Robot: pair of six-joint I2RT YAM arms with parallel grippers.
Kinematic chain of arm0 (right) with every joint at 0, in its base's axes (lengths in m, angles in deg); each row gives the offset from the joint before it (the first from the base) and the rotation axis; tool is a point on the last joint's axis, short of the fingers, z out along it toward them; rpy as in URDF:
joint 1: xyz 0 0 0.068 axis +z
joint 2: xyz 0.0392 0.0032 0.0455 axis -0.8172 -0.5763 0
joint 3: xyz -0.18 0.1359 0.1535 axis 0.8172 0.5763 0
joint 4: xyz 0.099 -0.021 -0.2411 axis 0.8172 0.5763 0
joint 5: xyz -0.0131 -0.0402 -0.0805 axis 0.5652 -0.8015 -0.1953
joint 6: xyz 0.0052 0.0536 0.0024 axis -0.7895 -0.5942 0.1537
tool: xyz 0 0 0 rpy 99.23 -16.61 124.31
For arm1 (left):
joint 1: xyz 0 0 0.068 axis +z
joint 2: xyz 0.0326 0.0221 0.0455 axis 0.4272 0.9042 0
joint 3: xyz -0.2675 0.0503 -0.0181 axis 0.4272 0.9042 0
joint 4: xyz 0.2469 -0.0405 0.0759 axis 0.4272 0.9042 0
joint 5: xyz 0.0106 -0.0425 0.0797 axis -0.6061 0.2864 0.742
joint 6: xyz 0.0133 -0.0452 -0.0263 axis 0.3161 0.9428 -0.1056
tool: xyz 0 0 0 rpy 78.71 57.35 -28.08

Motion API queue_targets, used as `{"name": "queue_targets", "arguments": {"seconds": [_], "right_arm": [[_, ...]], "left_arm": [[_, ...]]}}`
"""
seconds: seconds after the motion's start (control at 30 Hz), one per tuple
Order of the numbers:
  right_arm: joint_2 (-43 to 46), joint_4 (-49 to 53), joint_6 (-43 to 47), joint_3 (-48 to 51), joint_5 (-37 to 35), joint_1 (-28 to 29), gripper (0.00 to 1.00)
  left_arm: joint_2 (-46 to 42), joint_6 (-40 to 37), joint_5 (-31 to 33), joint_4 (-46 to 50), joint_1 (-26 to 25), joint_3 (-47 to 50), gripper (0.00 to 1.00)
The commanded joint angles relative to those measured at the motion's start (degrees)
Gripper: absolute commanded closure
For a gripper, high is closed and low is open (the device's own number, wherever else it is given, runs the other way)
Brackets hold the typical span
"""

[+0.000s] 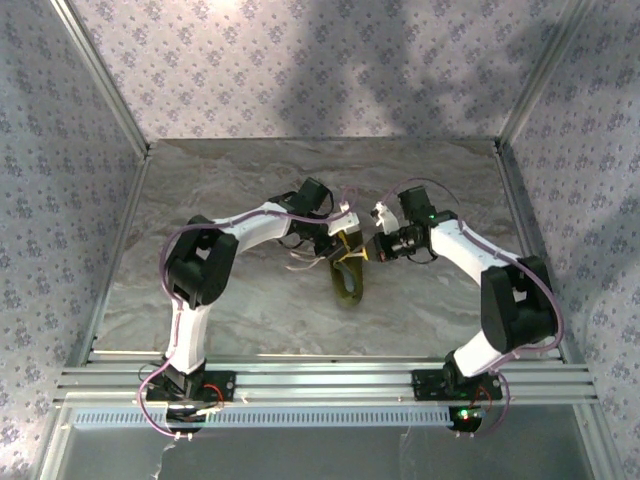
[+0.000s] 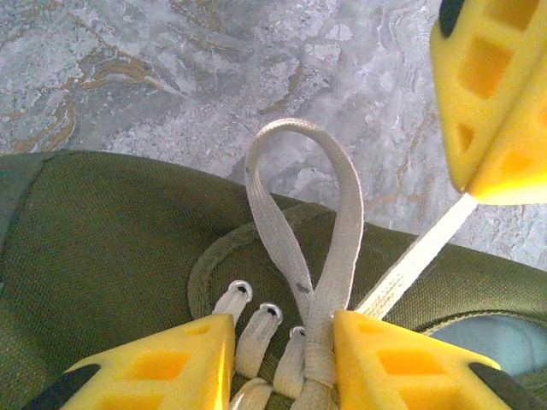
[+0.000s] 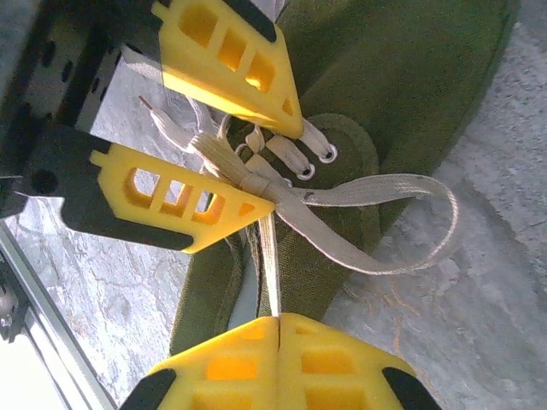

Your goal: Tie the shoes

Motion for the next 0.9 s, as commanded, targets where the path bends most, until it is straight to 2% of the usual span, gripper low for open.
{"name": "queue_targets", "arguments": {"seconds": [0.0,0.4,0.7,0.87], "right_arm": [[2.2,3.4,-1.1,-0.6,-1.1,-1.4,1.00],[7.7,8.3,-2.1,1.6,-6.4,-5.2,1.00],[8.5,13.7,-1.7,1.7,-12.1,-7.6,1.00],[8.7,15.1,-1.6,1.9,-13.0,-9.0,1.00]], "left_arm": [[2.2,-1.8,4.4,4.0,0.4,-0.7,0.65],[2.7,-1.7,6.1,4.7,0.4,-0.9,0.65],[2.7,-1.6,6.7,5.0,0.5,-1.1,0.66],[2.8,-1.6,6.8,5.0,0.5,-1.1,0.66]]}}
